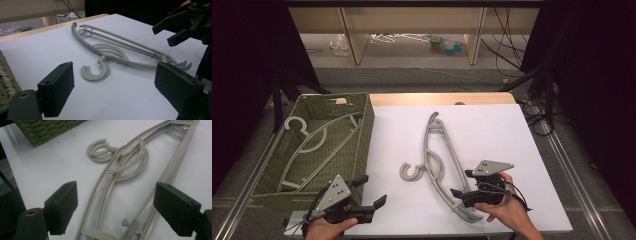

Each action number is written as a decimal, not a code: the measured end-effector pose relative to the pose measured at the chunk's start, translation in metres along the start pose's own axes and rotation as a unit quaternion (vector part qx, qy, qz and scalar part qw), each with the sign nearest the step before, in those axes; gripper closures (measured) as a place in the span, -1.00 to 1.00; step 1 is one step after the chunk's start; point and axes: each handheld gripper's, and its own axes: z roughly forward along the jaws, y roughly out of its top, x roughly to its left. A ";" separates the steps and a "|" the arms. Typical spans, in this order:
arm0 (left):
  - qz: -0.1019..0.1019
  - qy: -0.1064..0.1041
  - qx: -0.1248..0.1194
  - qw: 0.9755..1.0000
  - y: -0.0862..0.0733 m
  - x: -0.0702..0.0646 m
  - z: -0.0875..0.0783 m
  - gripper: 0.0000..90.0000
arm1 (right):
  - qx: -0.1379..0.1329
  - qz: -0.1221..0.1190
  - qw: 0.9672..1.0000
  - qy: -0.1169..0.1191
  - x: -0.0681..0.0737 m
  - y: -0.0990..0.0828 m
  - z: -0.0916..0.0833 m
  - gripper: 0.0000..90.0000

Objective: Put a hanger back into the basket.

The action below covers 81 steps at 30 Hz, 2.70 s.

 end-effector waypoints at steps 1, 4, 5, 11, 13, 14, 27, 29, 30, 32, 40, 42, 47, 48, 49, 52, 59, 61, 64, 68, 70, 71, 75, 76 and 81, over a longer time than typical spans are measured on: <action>0.007 -0.005 -0.003 1.000 -0.001 0.002 0.000 -0.65 | 0.001 -0.003 1.000 0.000 0.000 0.000 0.002 -0.56; -0.002 -0.002 -0.003 1.000 -0.002 0.002 -0.001 -0.65 | 0.010 -0.006 1.000 -0.004 0.004 0.001 0.008 -0.57; 0.001 0.003 -0.003 1.000 -0.004 0.002 -0.002 -0.65 | 0.020 -0.008 1.000 -0.008 0.008 0.003 0.014 -0.58; 0.011 -0.002 -0.003 1.000 -0.005 0.004 -0.002 -0.65 | 0.050 -0.009 0.998 -0.025 0.018 0.009 0.032 -0.61; 0.011 -0.003 -0.003 1.000 -0.005 0.003 -0.002 -0.65 | 0.069 -0.016 0.997 -0.024 0.019 0.010 0.040 -0.61; 0.011 -0.005 -0.002 1.000 -0.005 0.003 0.000 -0.65 | 0.079 -0.012 0.996 -0.025 0.019 0.011 0.049 -0.62; 0.004 -0.009 0.003 1.000 -0.007 0.003 0.002 -0.65 | 0.164 -0.042 0.985 -0.046 0.029 0.029 0.095 -0.41; 0.004 -0.008 0.003 1.000 -0.007 0.003 0.001 -0.65 | 0.170 -0.038 0.984 -0.046 0.028 0.030 0.097 -0.37; 0.004 -0.009 0.003 1.000 -0.007 0.003 0.001 -0.65 | 0.177 -0.035 0.982 -0.047 0.027 0.031 0.100 -0.33; 0.004 -0.010 0.003 1.000 -0.006 0.003 0.002 -0.65 | 0.191 -0.044 0.979 -0.060 0.025 0.030 0.104 -0.32; 0.003 -0.014 -0.001 1.000 -0.007 0.004 0.003 -0.65 | 0.207 -0.029 0.976 -0.060 0.019 0.032 0.099 0.19; 0.003 -0.014 -0.001 1.000 -0.007 0.004 0.003 -0.65 | 0.209 -0.027 0.976 -0.053 0.018 0.033 0.098 0.26; 0.010 -0.015 0.004 1.000 -0.007 0.005 0.002 -0.65 | 0.214 -0.023 0.976 -0.030 0.015 0.033 0.094 0.53; 0.010 -0.015 0.004 1.000 -0.007 0.005 0.002 -0.64 | 0.214 -0.025 0.976 -0.028 0.015 0.033 0.094 0.58; 0.015 -0.017 0.004 1.000 -0.006 0.006 0.002 -0.65 | 0.211 -0.019 0.977 -0.028 0.014 0.033 0.092 0.60; 0.013 -0.017 0.003 1.000 -0.006 0.006 0.002 -0.64 | 0.212 -0.012 0.977 -0.019 0.013 0.034 0.087 0.62; 0.010 -0.014 0.002 1.000 -0.006 0.007 0.002 -0.64 | 0.210 -0.006 0.978 -0.013 0.011 0.036 0.075 0.65; 0.002 -0.012 0.002 1.000 -0.007 0.006 0.002 -0.64 | 0.203 -0.002 0.979 -0.013 0.009 0.036 0.063 0.67; 0.004 -0.010 0.002 1.000 -0.006 0.007 0.002 -0.64 | 0.199 -0.003 0.980 -0.017 0.006 0.037 0.049 0.69; 0.003 -0.010 0.002 1.000 -0.006 0.006 0.002 -0.64 | 0.197 0.000 0.980 -0.021 0.001 0.037 0.037 0.73; 0.013 -0.012 0.003 1.000 -0.006 0.008 0.002 -0.63 | 0.197 -0.003 0.980 -0.031 -0.002 0.037 0.029 0.77; 0.015 -0.011 0.003 1.000 -0.006 0.008 0.002 -0.63 | 0.199 -0.006 0.979 -0.037 -0.004 0.037 0.027 0.79; 0.004 -0.008 0.002 1.000 -0.007 0.007 0.001 -0.63 | 0.197 -0.022 0.979 -0.042 -0.010 0.036 0.018 0.82; 0.003 -0.008 0.002 1.000 -0.007 0.007 0.001 -0.63 | 0.200 -0.027 0.979 -0.043 -0.011 0.035 0.016 0.82; 0.016 -0.011 0.002 1.000 -0.006 0.008 0.001 -0.62 | 0.185 -0.050 0.981 -0.028 -0.016 0.033 0.005 0.83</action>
